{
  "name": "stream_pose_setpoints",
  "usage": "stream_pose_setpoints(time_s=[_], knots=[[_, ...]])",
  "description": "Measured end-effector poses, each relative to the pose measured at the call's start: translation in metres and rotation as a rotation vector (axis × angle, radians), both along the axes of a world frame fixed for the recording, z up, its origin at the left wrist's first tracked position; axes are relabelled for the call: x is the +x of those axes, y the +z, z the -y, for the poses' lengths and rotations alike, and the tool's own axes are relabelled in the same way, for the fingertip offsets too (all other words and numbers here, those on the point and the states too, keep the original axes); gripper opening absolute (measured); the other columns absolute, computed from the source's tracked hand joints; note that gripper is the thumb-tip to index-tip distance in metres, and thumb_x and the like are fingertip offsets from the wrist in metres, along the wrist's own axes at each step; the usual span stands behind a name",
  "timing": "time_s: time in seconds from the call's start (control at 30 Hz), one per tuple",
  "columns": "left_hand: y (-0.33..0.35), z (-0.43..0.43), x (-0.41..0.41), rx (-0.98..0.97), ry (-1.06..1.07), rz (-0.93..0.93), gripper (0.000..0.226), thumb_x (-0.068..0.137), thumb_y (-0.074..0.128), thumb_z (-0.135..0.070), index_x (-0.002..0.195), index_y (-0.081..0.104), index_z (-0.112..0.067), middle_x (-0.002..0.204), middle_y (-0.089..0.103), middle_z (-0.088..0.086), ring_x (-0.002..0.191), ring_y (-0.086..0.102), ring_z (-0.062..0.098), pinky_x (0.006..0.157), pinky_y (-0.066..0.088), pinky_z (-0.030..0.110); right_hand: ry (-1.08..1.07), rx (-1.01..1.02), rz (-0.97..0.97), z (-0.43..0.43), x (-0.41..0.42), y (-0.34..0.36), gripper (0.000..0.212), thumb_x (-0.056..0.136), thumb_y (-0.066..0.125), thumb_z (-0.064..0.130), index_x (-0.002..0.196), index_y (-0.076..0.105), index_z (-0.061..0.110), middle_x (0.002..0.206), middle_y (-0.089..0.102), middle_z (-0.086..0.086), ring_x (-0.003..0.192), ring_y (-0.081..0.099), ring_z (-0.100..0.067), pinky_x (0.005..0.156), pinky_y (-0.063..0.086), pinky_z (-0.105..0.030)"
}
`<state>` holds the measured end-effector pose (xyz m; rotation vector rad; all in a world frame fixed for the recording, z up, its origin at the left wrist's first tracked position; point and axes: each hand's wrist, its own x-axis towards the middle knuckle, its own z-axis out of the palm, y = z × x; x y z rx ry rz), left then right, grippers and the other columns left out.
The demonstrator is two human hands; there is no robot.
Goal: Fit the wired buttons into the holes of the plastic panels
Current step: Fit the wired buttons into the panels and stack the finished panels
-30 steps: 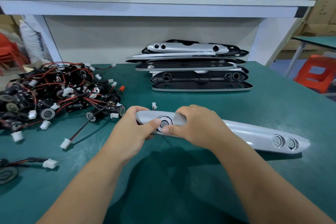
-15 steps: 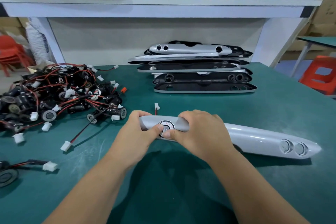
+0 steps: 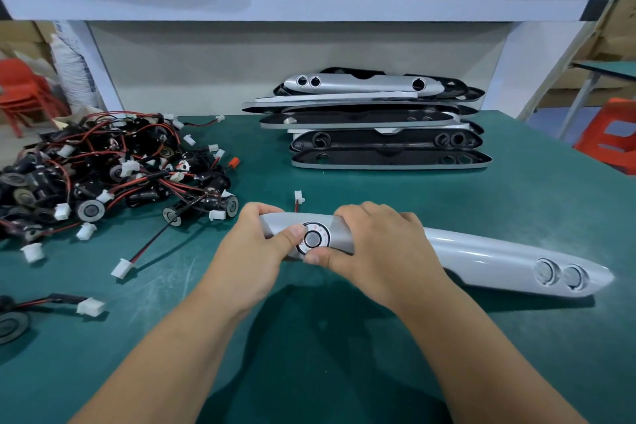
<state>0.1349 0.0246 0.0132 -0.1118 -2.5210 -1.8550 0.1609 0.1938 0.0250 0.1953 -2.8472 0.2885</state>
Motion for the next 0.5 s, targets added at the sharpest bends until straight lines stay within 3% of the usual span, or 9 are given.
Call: stream_pose_setpoints(time_s=[0.1,0.23,0.5], knots=[[0.002,-0.001,0.001,0.044,-0.012,0.004,0.011,0.091,0.06,-0.03,0.096,0.052,-0.023,0.092,0.067,0.008,0.093,0.064,0.032,0.093,0.047,0.054,-0.025,0.022,-0.026,0.001,0.002,-0.001,0.081,0.06,0.019,0.087,0.106,0.052,0.029,0.096,0.054,0.013,0.097,0.05,-0.014,0.084,0.033,-0.034],[0.009,-0.001,0.004,0.103,0.008,-0.001,0.04,0.074,0.048,-0.058,0.091,0.054,-0.023,0.091,0.067,0.006,0.096,0.064,0.033,0.094,0.047,0.053,-0.025,0.028,-0.059,0.004,0.003,0.001,0.078,0.062,0.019,0.086,0.104,0.051,0.03,0.097,0.055,0.014,0.097,0.05,-0.014,0.082,0.032,-0.034],[0.008,-0.002,0.006,0.136,-0.02,0.032,0.065,0.055,0.05,-0.074,0.089,0.055,-0.02,0.089,0.07,0.005,0.09,0.068,0.029,0.094,0.049,0.05,0.061,0.003,0.042,-0.006,0.0,0.007,0.061,0.072,0.036,0.078,0.108,0.052,0.031,0.093,0.054,0.014,0.093,0.053,-0.012,0.08,0.036,-0.032]])
